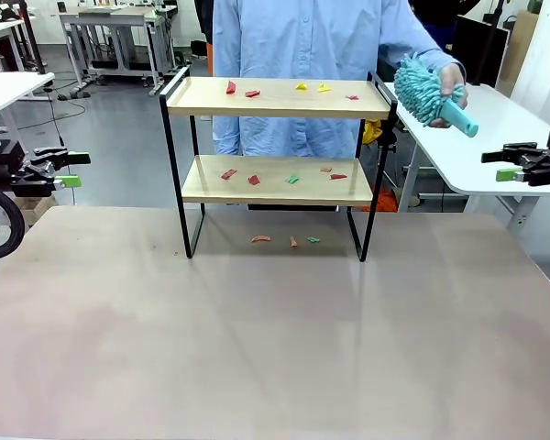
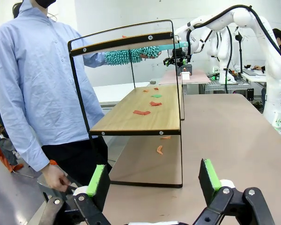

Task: Clean the shelf.
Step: Pick up the Duster handed by the human.

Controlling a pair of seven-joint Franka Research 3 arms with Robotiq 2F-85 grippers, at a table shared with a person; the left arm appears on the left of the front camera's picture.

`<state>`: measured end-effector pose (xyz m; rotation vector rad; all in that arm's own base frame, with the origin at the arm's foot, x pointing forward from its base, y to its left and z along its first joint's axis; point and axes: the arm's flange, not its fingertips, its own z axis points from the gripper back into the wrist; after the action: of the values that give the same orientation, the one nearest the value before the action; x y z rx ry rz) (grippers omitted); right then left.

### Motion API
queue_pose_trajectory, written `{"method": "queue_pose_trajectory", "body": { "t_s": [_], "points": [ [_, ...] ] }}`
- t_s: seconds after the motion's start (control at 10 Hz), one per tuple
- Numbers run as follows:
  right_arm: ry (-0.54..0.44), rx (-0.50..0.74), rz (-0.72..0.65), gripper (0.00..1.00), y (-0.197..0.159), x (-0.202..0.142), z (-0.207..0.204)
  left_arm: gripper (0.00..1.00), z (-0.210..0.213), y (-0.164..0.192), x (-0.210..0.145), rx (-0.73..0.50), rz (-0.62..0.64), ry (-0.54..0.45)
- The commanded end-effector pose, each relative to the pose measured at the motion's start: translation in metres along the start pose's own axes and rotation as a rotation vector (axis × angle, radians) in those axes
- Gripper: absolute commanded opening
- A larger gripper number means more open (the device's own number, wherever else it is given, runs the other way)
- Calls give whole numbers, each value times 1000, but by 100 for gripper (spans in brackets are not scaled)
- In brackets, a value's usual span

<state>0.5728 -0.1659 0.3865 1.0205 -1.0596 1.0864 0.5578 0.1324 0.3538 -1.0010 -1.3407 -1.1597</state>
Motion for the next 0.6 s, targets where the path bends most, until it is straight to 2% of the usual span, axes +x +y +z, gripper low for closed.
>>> {"method": "queue_pose_trajectory", "body": {
  "t_s": [0.0, 0.2, 0.3, 0.5],
  "points": [
    [0, 0, 0, 100, 0, 0, 0, 100, -1, -1, 1, 1, -12, -3],
    [94, -138, -92, 100, 39, 57, 10, 100, -1, -1, 1, 1, -12, -3],
    [139, -189, -94, 100, 59, 85, 11, 100, -1, -1, 1, 1, -12, -3],
    [243, -394, -180, 100, 99, 144, 6, 100, -1, -1, 1, 1, -12, -3]
  ]
}}
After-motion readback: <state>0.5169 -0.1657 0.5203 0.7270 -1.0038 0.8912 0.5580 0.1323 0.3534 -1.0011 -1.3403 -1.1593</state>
